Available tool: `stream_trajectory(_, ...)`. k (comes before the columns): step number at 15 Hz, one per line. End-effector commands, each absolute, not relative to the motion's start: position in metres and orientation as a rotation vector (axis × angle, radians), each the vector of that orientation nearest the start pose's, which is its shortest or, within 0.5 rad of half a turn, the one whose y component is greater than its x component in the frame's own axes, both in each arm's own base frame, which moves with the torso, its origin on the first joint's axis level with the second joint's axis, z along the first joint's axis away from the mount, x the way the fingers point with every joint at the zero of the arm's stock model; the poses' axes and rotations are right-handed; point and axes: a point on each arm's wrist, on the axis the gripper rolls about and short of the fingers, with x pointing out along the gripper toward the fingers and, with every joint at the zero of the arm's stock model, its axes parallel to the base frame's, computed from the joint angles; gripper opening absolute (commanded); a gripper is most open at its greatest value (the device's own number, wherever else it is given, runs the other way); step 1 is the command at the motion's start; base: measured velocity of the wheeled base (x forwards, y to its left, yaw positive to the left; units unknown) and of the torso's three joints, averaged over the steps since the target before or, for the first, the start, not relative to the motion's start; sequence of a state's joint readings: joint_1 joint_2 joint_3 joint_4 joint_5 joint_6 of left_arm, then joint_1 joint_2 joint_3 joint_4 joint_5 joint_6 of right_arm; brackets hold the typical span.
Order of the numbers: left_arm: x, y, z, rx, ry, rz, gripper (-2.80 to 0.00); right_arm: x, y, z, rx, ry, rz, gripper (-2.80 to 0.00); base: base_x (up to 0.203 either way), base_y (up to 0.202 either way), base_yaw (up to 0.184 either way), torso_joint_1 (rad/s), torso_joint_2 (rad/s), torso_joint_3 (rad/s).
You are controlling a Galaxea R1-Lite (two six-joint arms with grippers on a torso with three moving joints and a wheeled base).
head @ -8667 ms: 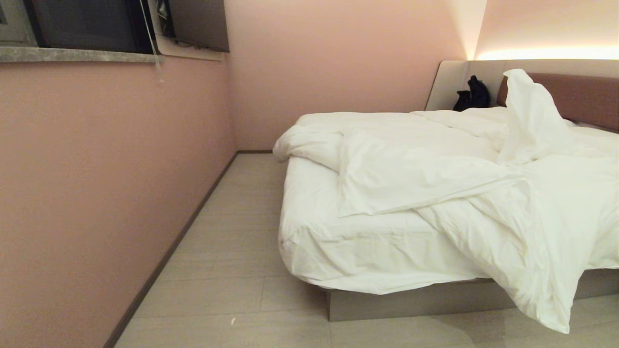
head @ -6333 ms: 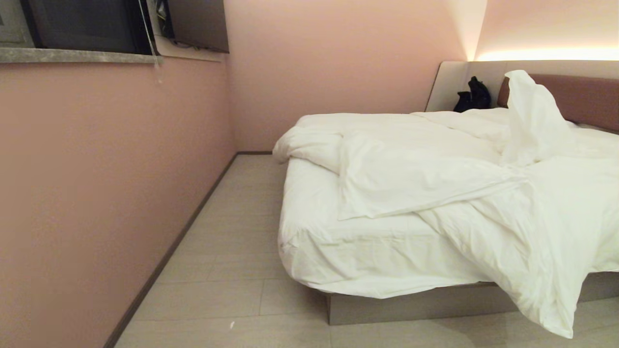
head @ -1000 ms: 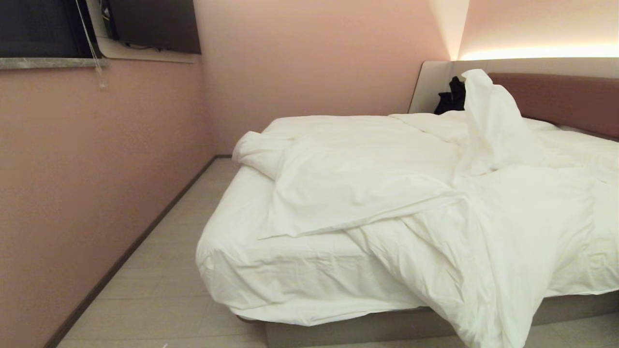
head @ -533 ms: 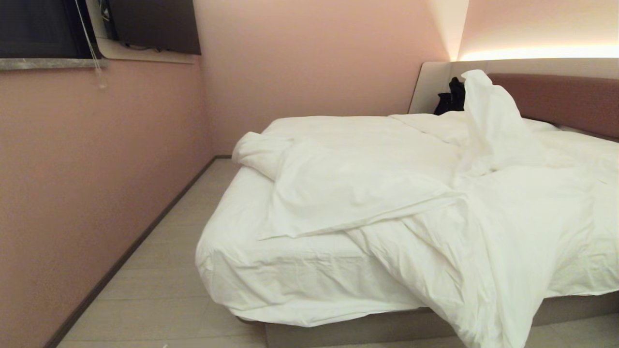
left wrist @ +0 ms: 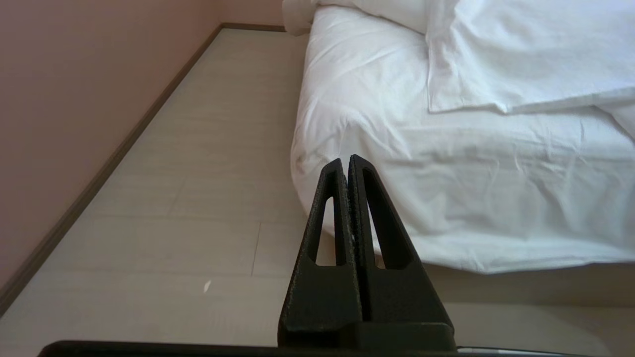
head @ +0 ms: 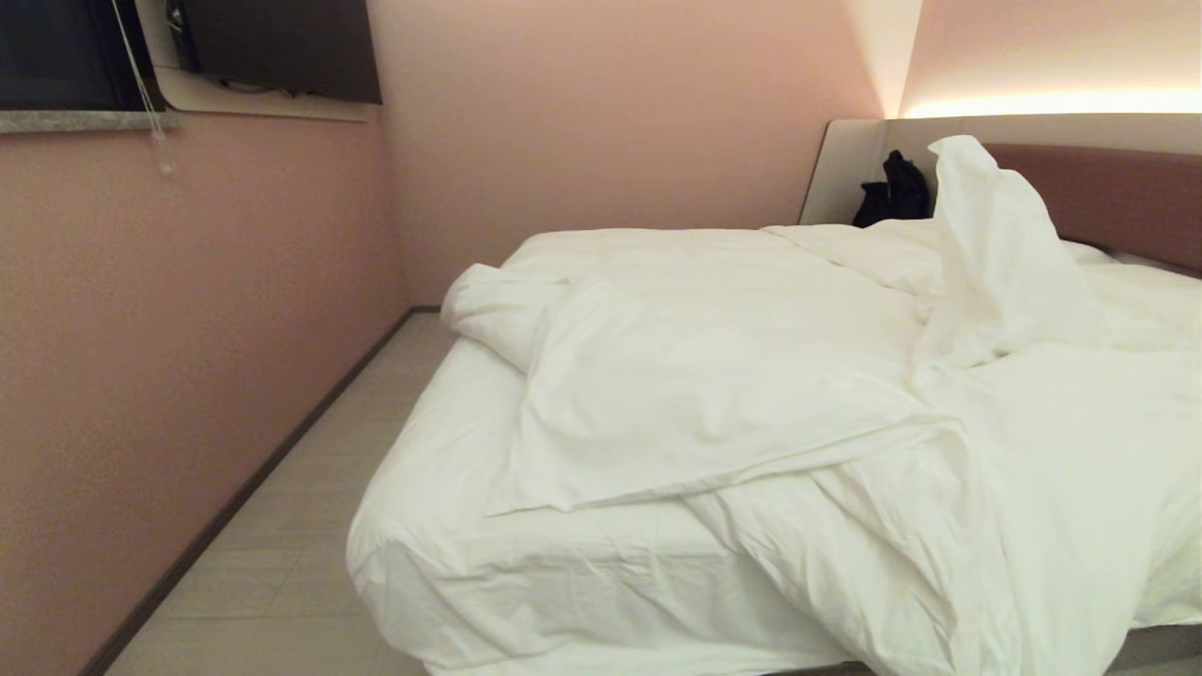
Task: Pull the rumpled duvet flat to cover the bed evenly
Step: Hold the folded corner of the quilt
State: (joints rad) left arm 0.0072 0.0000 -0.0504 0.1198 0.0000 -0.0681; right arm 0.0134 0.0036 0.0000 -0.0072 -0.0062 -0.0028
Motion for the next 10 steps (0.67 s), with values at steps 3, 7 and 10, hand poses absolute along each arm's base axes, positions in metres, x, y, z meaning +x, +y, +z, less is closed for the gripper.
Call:
stream_trajectory(3,-0.0270,-0.0002,0.0769,-0.071,0.070,0.010,-2.80,-0.0226,-0.0004,0.0763,-0.003,-0.005,0.008,-2.80,0.170,0.000,0.000,0.003,0.00,0.001)
stream_trajectory(7,-0.0270,-0.0002,0.0767,-0.068,0.070,0.009,-2.80,-0.0226,-0.0004,0.0763,-0.003,-0.005,0.008,-2.80,0.000,0.000,0.000,0.000,0.00,0.000)
stream_trajectory(10,-0.0270,-0.0002,0.0766,-0.068,0.072,0.009,-2.80,-0.0226,-0.0004,0.0763,-0.003,-0.005,0.008,-2.80,0.000,0.000,0.000,0.000,0.00,0.000)
